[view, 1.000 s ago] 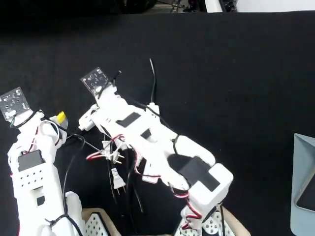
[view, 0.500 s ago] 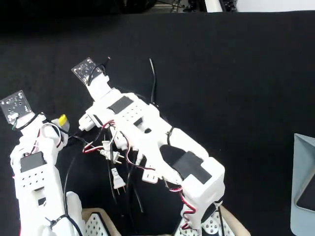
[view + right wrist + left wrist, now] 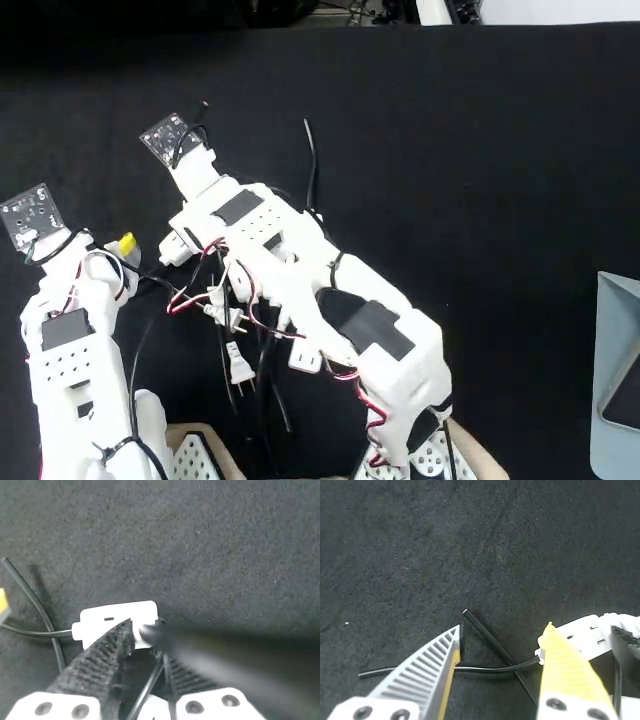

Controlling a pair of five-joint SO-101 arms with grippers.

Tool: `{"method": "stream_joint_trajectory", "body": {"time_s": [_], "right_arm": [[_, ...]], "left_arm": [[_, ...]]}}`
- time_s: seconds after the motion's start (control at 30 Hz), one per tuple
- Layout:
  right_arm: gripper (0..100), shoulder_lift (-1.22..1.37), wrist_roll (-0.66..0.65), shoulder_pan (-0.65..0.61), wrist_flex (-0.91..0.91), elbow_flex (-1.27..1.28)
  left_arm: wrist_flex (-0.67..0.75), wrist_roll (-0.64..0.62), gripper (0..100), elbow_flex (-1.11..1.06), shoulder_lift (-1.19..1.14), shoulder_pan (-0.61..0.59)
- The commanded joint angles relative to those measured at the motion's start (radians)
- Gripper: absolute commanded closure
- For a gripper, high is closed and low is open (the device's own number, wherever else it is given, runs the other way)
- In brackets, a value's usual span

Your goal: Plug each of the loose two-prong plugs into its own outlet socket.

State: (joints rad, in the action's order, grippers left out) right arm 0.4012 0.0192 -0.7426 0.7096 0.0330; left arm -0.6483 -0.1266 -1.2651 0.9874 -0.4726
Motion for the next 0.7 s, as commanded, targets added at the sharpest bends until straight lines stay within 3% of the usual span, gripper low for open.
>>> {"method": "stream_joint_trajectory", "body": {"time_s": [0.0,0.67], "right_arm": [[98.5,0.005,-0.003,-0.015,0.000,-0.045],[98.6,0.160,-0.009,-0.028,0.058,-0.093]], "left_arm": [[0.020,0.000,74,0.004,0.020,-0.010],[0.020,0.000,74,0.002,0.020,-0.010]]}}
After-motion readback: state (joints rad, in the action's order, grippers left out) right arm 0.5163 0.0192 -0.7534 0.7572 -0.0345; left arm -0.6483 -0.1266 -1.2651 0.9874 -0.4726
